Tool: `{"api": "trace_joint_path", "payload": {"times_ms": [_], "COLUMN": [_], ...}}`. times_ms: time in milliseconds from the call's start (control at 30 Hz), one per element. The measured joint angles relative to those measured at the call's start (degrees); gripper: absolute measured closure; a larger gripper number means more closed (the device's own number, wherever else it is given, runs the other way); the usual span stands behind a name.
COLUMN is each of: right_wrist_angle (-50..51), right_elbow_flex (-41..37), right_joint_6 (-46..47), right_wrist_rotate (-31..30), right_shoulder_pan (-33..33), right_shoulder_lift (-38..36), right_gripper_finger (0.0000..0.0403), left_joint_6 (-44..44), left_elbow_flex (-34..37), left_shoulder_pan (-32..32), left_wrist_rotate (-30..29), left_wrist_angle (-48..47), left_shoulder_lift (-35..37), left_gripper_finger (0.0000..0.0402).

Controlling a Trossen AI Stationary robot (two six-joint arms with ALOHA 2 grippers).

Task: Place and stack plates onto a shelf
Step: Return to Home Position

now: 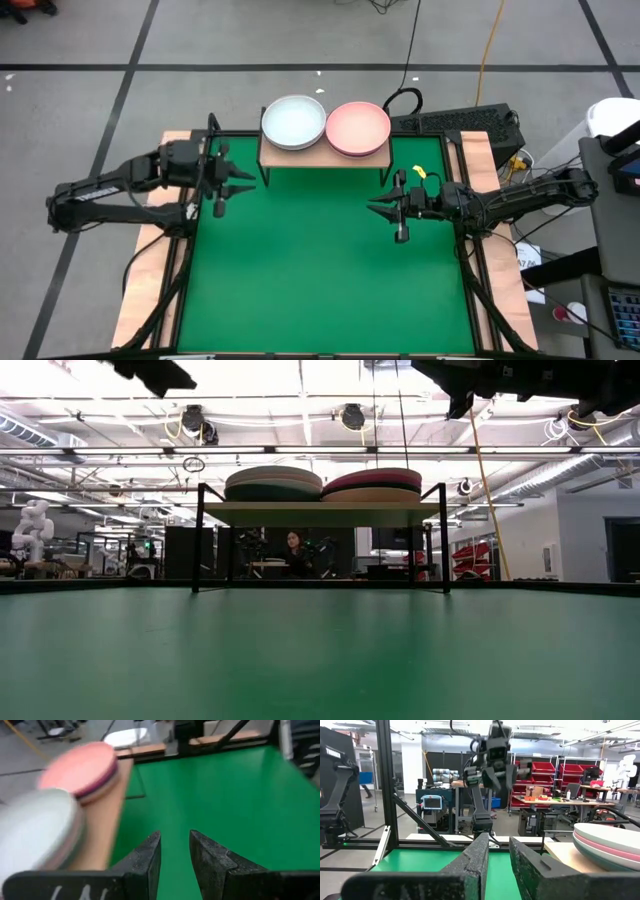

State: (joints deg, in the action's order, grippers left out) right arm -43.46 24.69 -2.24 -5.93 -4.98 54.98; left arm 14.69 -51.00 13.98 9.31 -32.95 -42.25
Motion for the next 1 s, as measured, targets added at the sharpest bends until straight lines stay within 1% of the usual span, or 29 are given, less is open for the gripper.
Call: {"api": "trace_joint_path", "payload": {"times_ms": [100,233,333,433,533,633,733,800,900,1000], "right_wrist_angle": [0.00,0.00,-0.02,-0.14,0.86,1.33,4.51,8.37,16.52,25.15], "right_elbow_flex": [0.00,0.00,0.00,0.00,0.00,0.00,0.01,0.02,0.04,-0.40], "right_joint_6": [0.01,-0.01,-0.48,-0.43,-5.05,-10.81,-14.23,-14.22,-10.27,-6.93], "right_wrist_rotate": [0.00,0.00,0.00,0.00,-0.01,-0.11,-0.19,-0.93,-4.63,-7.64], "right_shoulder_pan": [0.00,-0.01,0.01,0.01,0.03,0.03,0.03,0.03,0.03,0.06], "right_shoulder_lift": [-0.01,-0.02,-0.02,0.00,-1.95,-6.74,-13.13,-17.95,-24.34,-28.75], "right_gripper_finger": [0.0339,0.0339,0.0339,0.0339,0.0339,0.0339,0.0339,0.0339,0.0339,0.0339], "left_joint_6": [-3.78,-7.96,-9.76,-13.61,-12.96,-11.08,-10.55,-10.51,-10.90,-10.66], "left_elbow_flex": [6.98,14.98,18.17,17.27,15.56,14.97,14.97,14.97,14.97,14.97], "left_shoulder_pan": [-0.48,-1.39,-2.05,-3.16,-4.33,-4.77,-4.73,-4.75,-4.75,-4.75], "left_wrist_rotate": [2.52,2.70,2.74,2.90,2.88,1.63,0.47,0.35,0.14,0.14], "left_wrist_angle": [5.69,12.45,15.39,13.15,12.09,12.07,9.89,7.50,3.41,0.15], "left_shoulder_lift": [3.09,5.99,7.62,10.30,15.02,20.43,26.06,29.84,35.07,39.55], "left_gripper_finger": [0.0293,0.0293,0.0293,0.0293,0.0293,0.0293,0.0293,0.0293,0.0293,0.0293]}}
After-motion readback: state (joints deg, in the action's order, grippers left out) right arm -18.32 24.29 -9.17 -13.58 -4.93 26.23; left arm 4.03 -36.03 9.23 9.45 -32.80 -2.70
